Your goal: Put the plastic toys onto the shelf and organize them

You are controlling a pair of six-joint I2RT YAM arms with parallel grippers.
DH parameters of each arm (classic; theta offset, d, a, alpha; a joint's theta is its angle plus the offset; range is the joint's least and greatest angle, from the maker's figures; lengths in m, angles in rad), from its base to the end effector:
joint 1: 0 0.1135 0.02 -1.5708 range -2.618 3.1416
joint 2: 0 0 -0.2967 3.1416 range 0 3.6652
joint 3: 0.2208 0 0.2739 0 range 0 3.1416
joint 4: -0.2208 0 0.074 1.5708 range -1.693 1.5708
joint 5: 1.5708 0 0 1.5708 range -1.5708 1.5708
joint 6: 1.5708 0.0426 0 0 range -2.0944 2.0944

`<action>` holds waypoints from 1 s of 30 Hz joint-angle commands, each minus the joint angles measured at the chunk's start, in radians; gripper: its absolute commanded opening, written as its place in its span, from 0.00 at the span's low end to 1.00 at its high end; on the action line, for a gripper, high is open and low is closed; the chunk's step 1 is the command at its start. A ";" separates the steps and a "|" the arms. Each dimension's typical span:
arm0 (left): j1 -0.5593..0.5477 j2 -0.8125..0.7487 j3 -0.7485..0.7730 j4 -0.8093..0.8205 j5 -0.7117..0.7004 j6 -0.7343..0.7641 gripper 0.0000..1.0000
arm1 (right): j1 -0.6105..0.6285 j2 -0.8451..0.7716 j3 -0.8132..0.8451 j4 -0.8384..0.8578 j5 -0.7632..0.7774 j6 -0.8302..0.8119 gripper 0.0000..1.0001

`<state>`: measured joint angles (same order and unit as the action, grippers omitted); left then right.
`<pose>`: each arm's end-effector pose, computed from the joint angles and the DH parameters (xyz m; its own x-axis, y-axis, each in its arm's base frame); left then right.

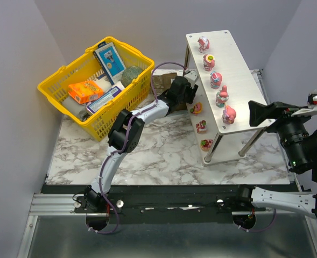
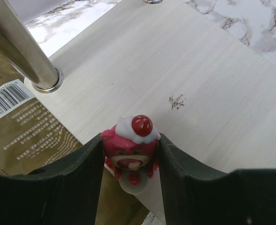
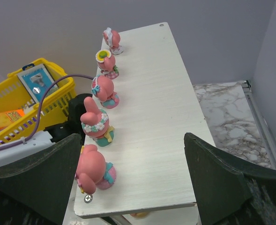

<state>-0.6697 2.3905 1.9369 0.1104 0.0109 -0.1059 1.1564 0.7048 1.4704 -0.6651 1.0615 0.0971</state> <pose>0.4804 -0.3810 0.2136 -0.3288 0.1255 -0.9360 0.5974 0.7953 -0.1032 0.0499 0.0211 0.5437 0.0308 0.1875 -0.9818 -0.1000 0.9779 0.1836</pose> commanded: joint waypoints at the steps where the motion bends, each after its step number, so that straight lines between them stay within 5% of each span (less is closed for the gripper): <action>1: -0.004 0.015 0.030 0.012 -0.012 -0.011 0.57 | -0.003 0.002 0.021 -0.021 0.018 0.006 0.97; 16: -0.004 -0.016 -0.024 0.044 -0.014 -0.015 0.89 | -0.004 -0.002 0.011 -0.022 0.020 0.006 0.97; 30: -0.004 -0.088 -0.115 0.081 -0.034 0.014 0.96 | -0.003 -0.004 0.005 -0.024 0.008 0.016 0.97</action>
<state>-0.6697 2.3665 1.8381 0.1791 0.0101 -0.1150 1.1564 0.7048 1.4719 -0.6754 1.0611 0.1001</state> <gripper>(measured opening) 0.961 0.972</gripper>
